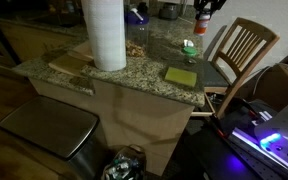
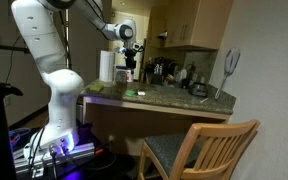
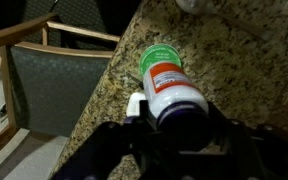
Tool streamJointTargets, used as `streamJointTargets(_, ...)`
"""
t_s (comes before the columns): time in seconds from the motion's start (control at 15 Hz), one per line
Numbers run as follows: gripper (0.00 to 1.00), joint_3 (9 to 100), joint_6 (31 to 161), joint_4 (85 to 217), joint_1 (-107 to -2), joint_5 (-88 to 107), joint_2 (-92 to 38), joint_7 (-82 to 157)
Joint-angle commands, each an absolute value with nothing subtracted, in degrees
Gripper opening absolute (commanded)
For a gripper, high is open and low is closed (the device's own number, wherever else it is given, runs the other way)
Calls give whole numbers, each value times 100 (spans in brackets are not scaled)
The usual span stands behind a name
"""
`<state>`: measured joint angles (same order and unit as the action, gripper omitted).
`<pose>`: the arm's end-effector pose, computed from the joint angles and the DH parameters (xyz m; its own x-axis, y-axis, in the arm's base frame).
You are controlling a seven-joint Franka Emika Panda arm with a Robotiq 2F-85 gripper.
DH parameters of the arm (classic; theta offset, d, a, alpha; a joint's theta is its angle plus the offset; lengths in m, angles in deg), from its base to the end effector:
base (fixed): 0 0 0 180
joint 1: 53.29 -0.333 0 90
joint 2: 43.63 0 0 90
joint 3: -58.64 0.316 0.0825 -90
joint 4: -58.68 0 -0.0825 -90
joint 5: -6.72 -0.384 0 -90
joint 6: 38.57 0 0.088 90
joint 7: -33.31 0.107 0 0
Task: Put the bottle on top of the green object
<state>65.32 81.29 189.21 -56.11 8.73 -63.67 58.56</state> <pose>0.4558 0.0784 0.5087 0.9504 -0.2568 0.1753 -0.2604 -0.9655 -0.0024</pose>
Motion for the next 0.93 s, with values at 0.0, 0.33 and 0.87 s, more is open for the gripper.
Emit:
streamJointTargets(0.0,30,6573,8227,18963,-5563,523,-6390,6016)
streamJointTargets(0.33,30,6535,7876,18876,-5603,-124,-6365,6210)
streamJointTargets(0.87,30,6609,7720,17790,-5560,257,-6502,5809)
